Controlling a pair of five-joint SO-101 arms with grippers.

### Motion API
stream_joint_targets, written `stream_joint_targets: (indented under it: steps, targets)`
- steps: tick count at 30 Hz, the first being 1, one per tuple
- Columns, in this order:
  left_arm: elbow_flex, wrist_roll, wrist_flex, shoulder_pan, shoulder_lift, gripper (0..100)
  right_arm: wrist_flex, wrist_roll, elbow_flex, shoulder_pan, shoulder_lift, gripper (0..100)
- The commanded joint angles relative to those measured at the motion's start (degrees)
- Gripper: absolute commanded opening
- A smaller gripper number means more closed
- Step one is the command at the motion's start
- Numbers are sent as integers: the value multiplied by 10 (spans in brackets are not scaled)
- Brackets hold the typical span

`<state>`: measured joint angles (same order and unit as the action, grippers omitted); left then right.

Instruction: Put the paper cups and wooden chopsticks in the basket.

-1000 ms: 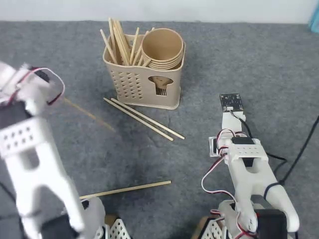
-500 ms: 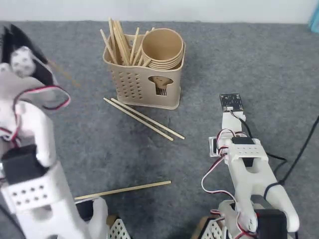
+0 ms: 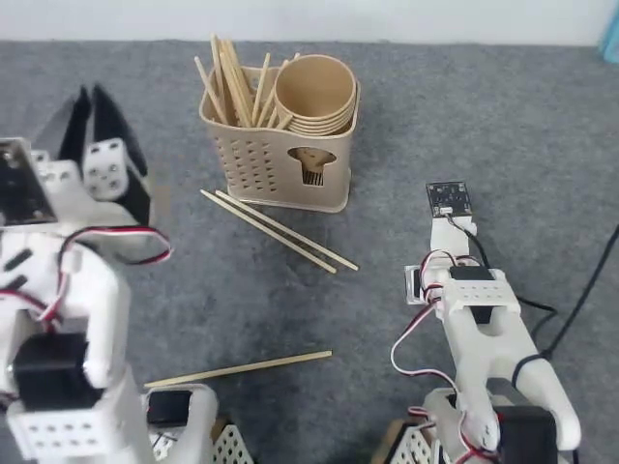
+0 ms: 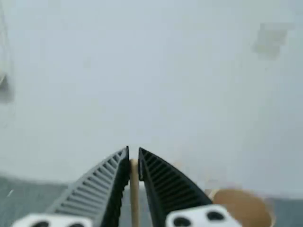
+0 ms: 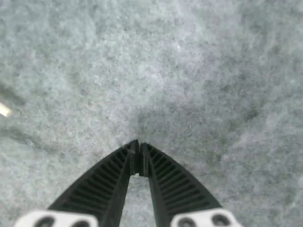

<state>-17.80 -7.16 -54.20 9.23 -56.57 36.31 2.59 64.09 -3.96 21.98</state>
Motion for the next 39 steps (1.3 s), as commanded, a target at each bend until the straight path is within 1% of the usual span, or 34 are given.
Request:
stream_joint_targets:
  steps: [1,4,6,8,13,19,22,28,30,32,35,37,39]
  targets:
    - [6,-24,199,-62,40,10,-7,6,3,-3,24,9]
    - [7,-24,310,-90,78,10,-7,6,3,-3,24,9]
    - [22,-24,342,-101,109,10,-7,6,3,-3,24,9]
    - [50,-24,344,-111,150,10,-7,6,3,-3,24,9]
    - [112,-24,344,-107,265,10,-7,6,3,-3,24,9]
    - [116,-21,344,-94,377,10,-7,7,3,-3,24,9]
    - [91,-23,343,-94,404,11,-7,7,3,-3,24,9]
    - [-45,-21,343,-100,350,18,-9,7,3,-3,24,9]
    - [-80,-24,345,-100,330,60,-9,7,3,-3,24,9]
    - [-98,-26,345,-96,312,138,-10,7,3,-3,24,9]
    - [-100,-57,344,-78,290,254,-10,7,3,-3,24,9]
    - [-92,-69,340,-65,272,294,-10,7,3,-3,24,9]
    - [-77,-73,312,-51,254,289,-10,7,3,-3,24,9]
